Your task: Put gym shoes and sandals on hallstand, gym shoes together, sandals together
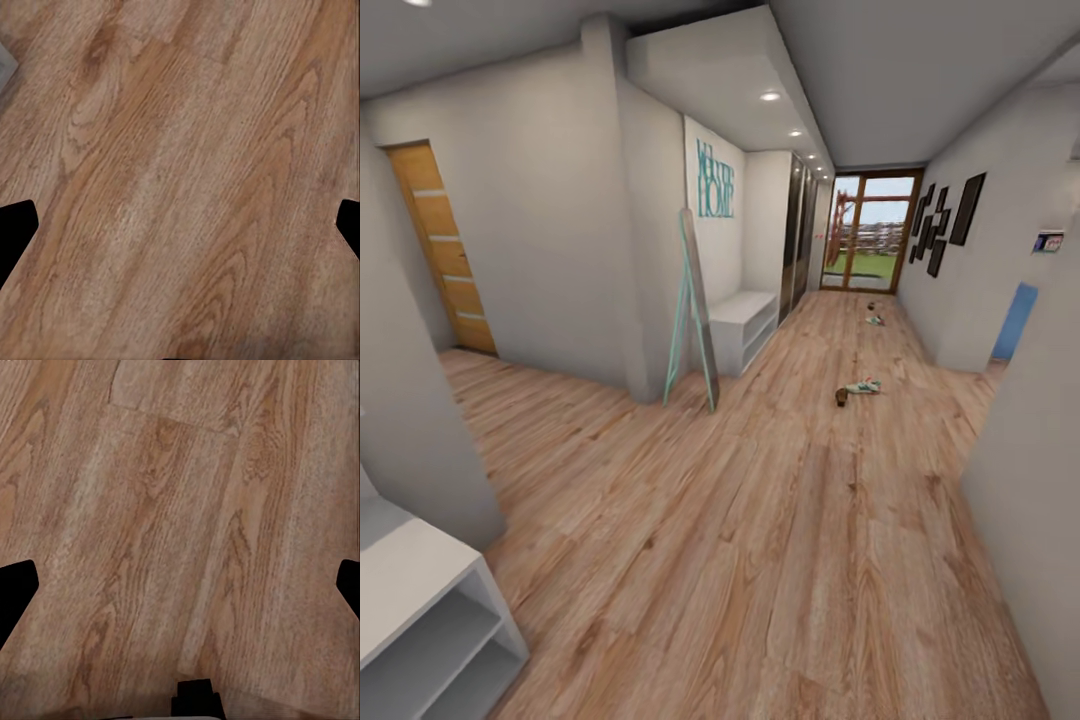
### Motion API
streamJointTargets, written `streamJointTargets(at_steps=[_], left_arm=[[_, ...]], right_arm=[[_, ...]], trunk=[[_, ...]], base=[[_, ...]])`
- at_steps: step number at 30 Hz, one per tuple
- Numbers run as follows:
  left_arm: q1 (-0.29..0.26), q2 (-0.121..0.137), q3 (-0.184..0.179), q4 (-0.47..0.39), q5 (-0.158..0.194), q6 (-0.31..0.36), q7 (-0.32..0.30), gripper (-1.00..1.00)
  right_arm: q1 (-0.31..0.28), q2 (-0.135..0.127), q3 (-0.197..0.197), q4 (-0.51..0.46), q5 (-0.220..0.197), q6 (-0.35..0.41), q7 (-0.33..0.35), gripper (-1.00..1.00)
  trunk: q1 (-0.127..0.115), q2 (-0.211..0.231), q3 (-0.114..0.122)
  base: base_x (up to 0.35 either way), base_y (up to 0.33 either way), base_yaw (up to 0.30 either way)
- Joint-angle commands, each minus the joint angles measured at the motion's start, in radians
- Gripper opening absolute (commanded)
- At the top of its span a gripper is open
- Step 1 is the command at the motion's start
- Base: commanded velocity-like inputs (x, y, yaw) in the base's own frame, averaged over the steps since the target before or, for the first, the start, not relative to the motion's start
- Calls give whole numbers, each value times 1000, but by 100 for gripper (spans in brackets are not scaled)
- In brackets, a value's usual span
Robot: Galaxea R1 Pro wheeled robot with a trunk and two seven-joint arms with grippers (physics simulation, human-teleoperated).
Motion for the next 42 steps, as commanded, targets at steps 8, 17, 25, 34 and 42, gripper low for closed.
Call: streamJointTargets(at_steps=[8, 17, 25, 34, 42], left_arm=[[0, 0, 0, -1, 5, -3, -1, 100], [0, 1, 0, -3, 5, -3, -2, 100], [1, 1, 0, -2, 5, -3, -2, 100], [1, 1, 0, -1, 5, -3, -2, 100], [1, 1, 0, -1, 4, -3, -2, 100]], right_arm=[[-1, 0, 1, 1, -11, -4, 0, 100], [-1, 0, 1, 1, -11, -4, -1, 100], [-1, 0, 1, 1, -10, -4, -1, 100], [-1, 0, 2, 1, -9, -4, -2, 100], [-1, -1, 3, 1, -7, -4, 2, 100]], trunk=[[0, 0, -1], [0, 0, -1], [0, 0, -1], [0, 0, -1], [0, 0, -1]], base=[[0, 0, -300], [83, 0, -300], [288, 0, -300], [331, 0, -232], [334, 0, -47]])
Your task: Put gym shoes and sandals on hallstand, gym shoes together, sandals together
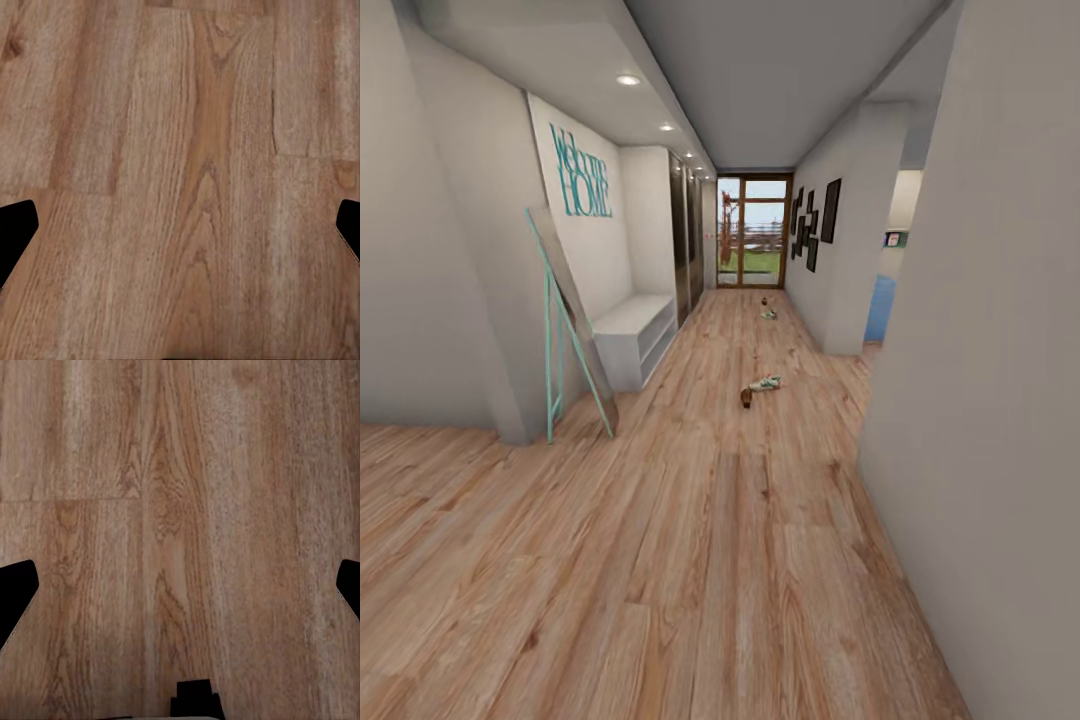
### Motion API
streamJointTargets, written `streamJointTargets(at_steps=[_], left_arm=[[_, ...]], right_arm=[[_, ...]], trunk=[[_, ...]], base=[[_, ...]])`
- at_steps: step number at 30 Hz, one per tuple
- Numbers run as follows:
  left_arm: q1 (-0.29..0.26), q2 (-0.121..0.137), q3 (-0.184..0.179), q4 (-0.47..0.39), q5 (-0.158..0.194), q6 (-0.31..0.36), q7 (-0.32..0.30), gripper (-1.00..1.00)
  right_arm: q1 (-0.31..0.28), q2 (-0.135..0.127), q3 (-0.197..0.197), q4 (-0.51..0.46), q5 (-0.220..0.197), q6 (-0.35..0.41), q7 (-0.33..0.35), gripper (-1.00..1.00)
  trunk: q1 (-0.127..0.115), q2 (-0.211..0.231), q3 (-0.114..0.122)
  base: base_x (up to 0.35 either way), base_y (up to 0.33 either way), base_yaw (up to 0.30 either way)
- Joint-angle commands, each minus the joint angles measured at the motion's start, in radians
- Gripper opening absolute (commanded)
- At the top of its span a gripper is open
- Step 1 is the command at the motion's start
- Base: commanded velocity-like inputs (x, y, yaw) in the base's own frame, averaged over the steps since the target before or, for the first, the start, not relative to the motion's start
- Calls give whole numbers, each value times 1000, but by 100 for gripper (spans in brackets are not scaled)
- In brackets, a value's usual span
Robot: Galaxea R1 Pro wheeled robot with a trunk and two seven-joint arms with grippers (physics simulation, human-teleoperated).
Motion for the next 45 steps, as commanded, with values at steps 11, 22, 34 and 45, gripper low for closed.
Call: streamJointTargets(at_steps=[11, 22, 34, 45], left_arm=[[-1, 0, 0, 2, 3, -3, -1, 100], [-1, 0, 0, 2, 3, -3, -1, 100], [-1, 0, 0, 4, 3, -3, -1, 100], [-1, 0, 0, 5, 3, -3, 0, 100]], right_arm=[[-1, -1, 2, 3, -8, -4, 2, 100], [-1, -1, 2, 4, -8, -4, 1, 100], [-1, 0, 4, 2, -8, -4, -1, 100], [-1, 1, 5, 2, -9, -4, -2, 100]], trunk=[[1, 0, -1], [1, 0, -1], [1, 0, -1], [1, 0, -1]], base=[[335, 0, -6], [335, 0, 0], [335, 0, 0], [335, 0, 0]])
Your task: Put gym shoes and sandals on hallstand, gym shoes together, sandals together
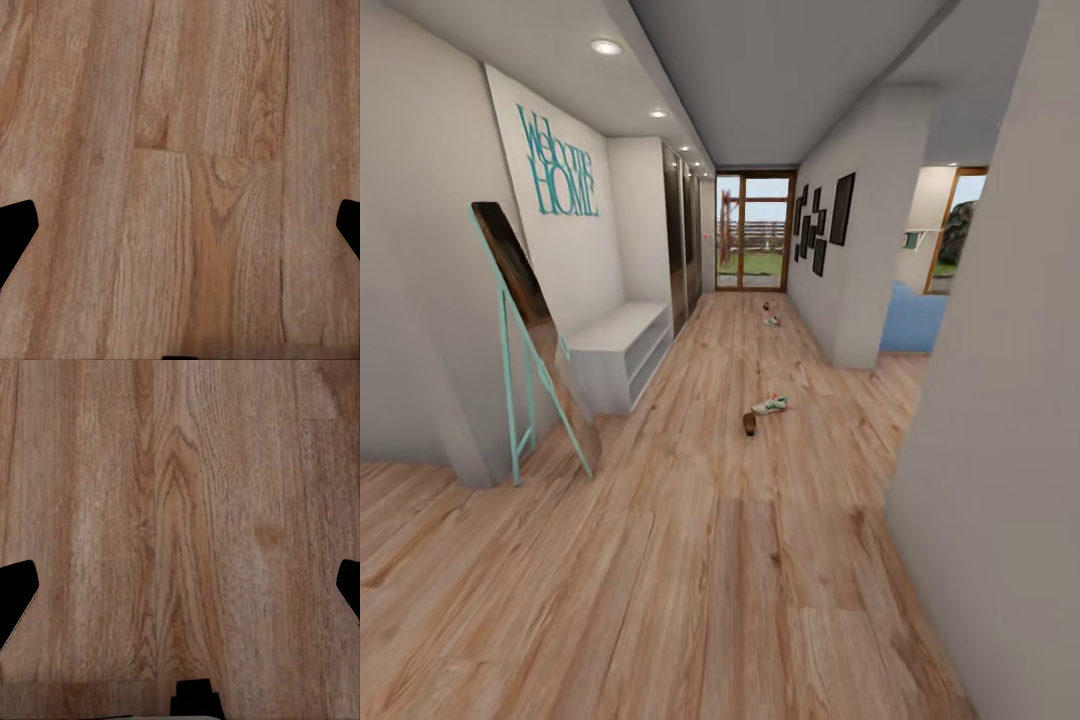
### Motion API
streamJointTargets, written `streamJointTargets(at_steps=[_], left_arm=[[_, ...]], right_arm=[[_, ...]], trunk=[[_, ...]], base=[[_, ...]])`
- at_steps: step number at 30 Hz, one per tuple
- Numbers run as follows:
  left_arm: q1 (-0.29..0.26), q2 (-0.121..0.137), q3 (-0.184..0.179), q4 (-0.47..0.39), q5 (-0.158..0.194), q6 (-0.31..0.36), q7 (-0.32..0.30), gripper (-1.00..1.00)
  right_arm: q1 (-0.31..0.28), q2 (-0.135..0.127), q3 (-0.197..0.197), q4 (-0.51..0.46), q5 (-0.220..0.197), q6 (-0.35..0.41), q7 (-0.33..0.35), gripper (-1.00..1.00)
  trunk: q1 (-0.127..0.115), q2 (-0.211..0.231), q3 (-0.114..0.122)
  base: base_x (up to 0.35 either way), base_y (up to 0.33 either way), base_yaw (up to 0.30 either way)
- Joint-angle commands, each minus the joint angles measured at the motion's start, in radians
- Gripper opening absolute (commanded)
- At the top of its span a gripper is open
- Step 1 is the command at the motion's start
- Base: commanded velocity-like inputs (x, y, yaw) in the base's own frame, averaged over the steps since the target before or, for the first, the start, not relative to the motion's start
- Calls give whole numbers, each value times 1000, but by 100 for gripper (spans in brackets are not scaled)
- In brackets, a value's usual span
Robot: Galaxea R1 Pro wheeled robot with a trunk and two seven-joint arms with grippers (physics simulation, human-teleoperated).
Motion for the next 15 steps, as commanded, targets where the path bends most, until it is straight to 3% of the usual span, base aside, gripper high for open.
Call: streamJointTargets(at_steps=[1, 15], left_arm=[[-1, 0, 0, 1, 4, -3, -1, 100], [-1, 0, 0, 1, 4, -3, -1, 100]], right_arm=[[-1, 0, 1, 1, -10, -4, 0, 100], [-1, 0, -2, 2, -10, -5, -6, 100]], trunk=[[1, 0, -1], [1, 0, -1]], base=[[334, 0, 0], [335, 0, 0]])
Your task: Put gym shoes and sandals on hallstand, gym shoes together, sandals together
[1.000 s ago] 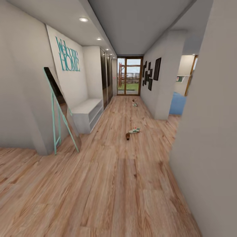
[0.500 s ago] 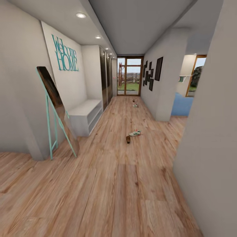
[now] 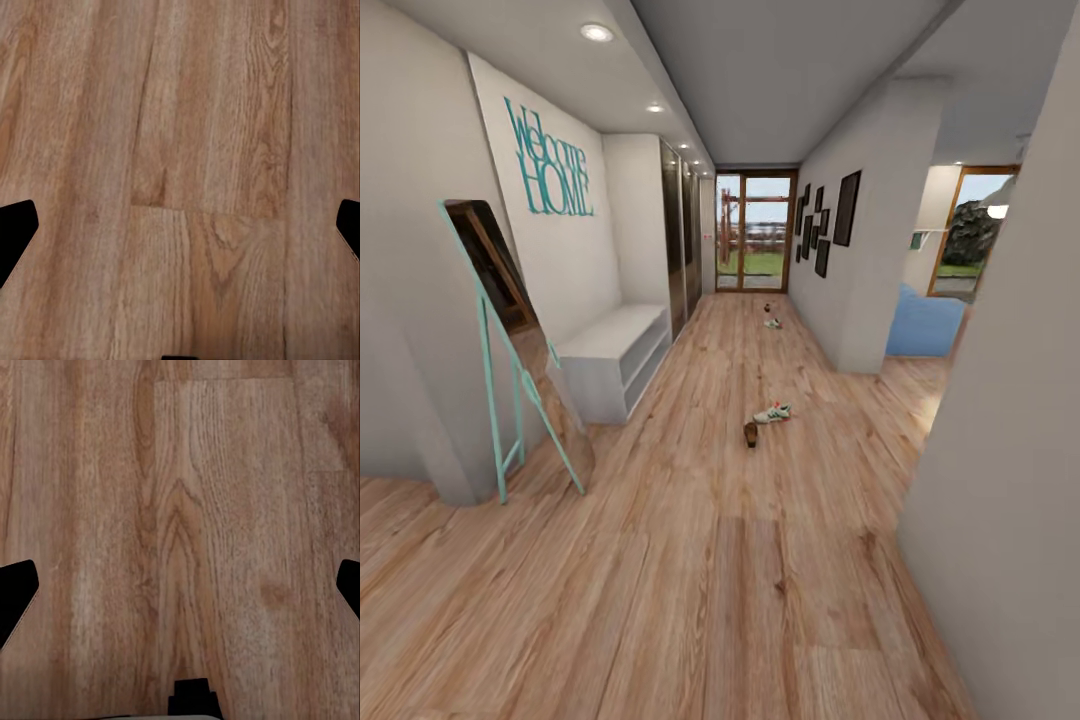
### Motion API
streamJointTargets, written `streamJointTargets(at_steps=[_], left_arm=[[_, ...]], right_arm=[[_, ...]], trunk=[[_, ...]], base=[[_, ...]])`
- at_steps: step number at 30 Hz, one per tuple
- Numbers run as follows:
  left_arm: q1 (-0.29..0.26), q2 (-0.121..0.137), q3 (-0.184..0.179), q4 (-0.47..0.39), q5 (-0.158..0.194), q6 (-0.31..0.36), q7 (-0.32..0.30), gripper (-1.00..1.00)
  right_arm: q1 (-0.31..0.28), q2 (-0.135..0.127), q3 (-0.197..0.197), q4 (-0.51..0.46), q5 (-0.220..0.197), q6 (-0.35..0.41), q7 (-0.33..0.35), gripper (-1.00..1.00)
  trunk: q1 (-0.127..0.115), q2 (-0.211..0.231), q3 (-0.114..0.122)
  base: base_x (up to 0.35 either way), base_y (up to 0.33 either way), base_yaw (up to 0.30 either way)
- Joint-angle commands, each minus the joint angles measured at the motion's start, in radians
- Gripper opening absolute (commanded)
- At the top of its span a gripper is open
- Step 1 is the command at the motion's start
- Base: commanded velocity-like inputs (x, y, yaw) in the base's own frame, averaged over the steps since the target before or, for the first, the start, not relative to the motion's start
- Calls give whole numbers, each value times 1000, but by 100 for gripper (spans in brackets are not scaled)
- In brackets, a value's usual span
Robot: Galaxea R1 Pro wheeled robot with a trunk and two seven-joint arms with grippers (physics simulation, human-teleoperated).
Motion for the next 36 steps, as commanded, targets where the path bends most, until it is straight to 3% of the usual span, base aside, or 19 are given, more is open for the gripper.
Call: streamJointTargets(at_steps=[1, 36], left_arm=[[-1, 0, 0, 1, 4, -3, -1, 100], [-1, 0, 0, 1, 4, -3, -1, 100]], right_arm=[[-1, 0, 1, 1, -10, -3, 0, 100], [-1, 0, 2, 1, -10, -4, 0, 100]], trunk=[[1, 0, -1], [1, 0, -1]], base=[[334, 0, 0], [335, 0, 0]])
